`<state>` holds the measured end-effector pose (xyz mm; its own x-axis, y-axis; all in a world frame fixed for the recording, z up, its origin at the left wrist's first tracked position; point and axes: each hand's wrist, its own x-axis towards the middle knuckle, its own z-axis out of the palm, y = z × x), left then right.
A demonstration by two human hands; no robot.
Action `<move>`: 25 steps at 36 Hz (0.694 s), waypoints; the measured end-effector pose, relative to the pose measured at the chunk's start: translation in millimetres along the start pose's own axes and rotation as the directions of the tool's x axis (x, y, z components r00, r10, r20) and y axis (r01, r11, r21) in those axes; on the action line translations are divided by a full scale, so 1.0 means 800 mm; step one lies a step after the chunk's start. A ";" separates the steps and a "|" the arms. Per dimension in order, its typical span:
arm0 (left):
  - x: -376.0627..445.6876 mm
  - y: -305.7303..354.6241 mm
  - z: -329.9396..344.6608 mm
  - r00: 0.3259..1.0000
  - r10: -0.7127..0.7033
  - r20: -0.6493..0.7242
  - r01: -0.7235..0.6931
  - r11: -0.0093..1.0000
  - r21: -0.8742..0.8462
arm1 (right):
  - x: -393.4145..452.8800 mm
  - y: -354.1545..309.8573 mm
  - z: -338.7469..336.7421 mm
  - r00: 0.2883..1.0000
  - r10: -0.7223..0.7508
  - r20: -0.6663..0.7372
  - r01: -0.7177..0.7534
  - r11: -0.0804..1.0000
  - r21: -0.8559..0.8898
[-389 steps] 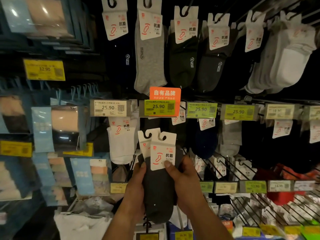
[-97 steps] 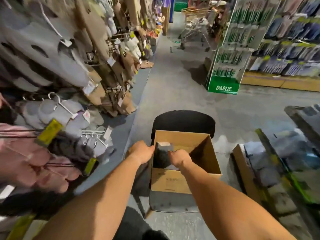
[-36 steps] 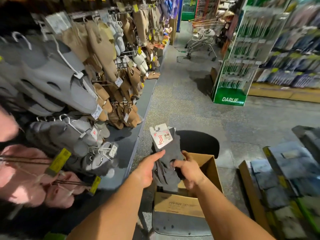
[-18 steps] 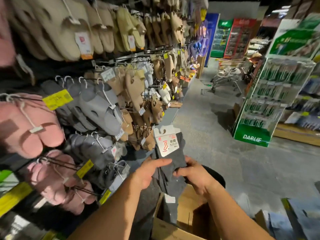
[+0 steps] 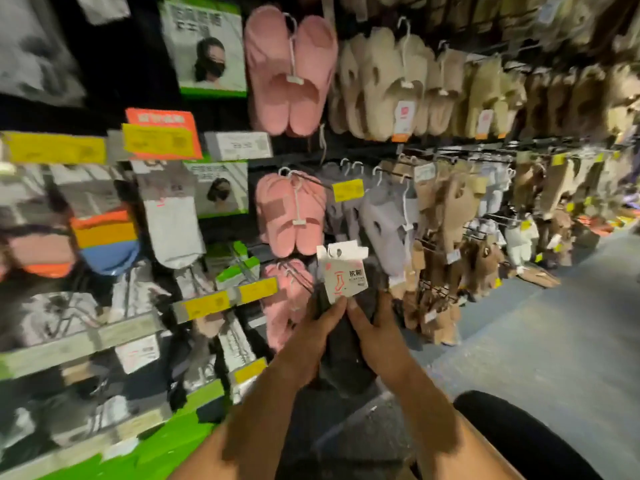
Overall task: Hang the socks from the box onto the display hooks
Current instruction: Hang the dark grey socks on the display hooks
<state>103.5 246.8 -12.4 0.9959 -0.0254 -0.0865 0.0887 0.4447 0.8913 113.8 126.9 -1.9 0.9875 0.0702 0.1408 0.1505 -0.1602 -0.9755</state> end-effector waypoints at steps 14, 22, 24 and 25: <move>-0.314 0.151 -0.315 0.801 0.368 -0.472 -0.342 0.929 0.145 | -0.180 -0.126 0.391 0.842 -0.201 0.501 0.215 0.976 0.029; -0.557 0.185 -0.467 0.547 0.456 -0.702 -0.420 0.875 0.241 | -0.371 -0.180 0.586 0.571 -0.252 0.781 0.261 0.958 0.119; -0.616 0.192 -0.498 0.480 0.474 -0.738 -0.427 0.861 0.275 | -0.420 -0.190 0.632 0.531 -0.250 0.810 0.252 0.959 0.131; -0.643 0.197 -0.512 0.452 0.486 -0.748 -0.429 0.853 0.296 | -0.443 -0.196 0.654 0.504 -0.252 0.826 0.247 0.959 0.141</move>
<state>-401.6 696.5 -10.0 0.4812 0.8745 0.0615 -0.3470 0.1256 0.9294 -283.9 642.4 12.4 0.4223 0.8889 0.1775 0.3820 0.0030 -0.9242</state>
